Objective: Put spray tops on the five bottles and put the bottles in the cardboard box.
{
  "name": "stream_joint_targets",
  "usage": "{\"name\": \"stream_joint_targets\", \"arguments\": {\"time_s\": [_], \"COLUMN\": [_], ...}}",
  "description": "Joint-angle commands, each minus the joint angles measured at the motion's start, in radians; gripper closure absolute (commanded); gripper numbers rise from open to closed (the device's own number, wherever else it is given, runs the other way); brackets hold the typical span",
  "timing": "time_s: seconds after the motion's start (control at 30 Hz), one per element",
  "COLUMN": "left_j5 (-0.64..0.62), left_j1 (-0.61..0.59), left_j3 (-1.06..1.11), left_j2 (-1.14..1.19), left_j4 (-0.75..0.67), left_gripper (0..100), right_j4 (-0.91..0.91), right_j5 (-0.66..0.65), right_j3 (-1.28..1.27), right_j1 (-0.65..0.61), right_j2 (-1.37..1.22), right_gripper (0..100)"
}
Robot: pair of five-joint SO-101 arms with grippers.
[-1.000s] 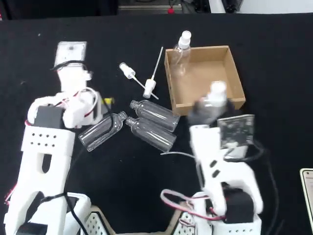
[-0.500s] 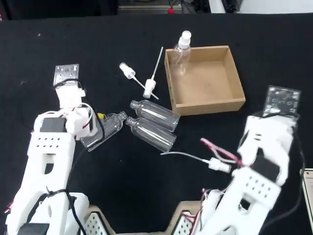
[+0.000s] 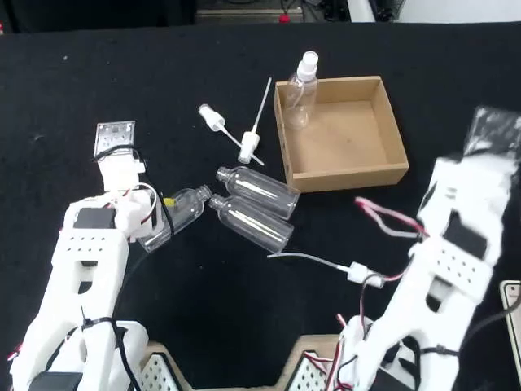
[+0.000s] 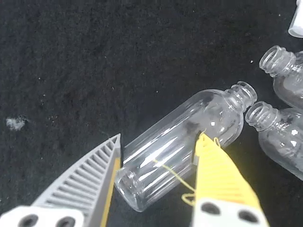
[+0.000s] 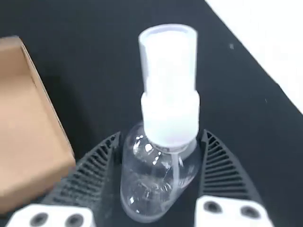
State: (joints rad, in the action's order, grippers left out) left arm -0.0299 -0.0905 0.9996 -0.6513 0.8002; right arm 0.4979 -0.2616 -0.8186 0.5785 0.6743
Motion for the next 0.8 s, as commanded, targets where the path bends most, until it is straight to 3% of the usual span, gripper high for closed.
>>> {"name": "stream_joint_targets", "arguments": {"time_s": [0.0,0.13,0.5,0.77], "left_j5": [-0.006,-0.006,-0.006,-0.006], "left_j1": [-0.010,-0.010,-0.010,-0.010], "left_j3": [-0.007,-0.004,-0.005,-0.005], "left_j2": [-0.003,-0.003,-0.003,-0.003], "left_j4": [-0.029,-0.029,-0.029,-0.029], "left_gripper": [76,76,76,76], "right_j4": [0.118,0.057,-0.002,-0.002], "right_j5": [0.089,0.150,0.311,0.305], "right_j3": [0.286,0.384,0.679,0.889], "right_j1": [-0.130,-0.272,-0.390,-0.431], "right_j2": [-0.030,-0.160,-0.621,-0.918], "right_gripper": [81.2,81.2,81.2,81.2]}}
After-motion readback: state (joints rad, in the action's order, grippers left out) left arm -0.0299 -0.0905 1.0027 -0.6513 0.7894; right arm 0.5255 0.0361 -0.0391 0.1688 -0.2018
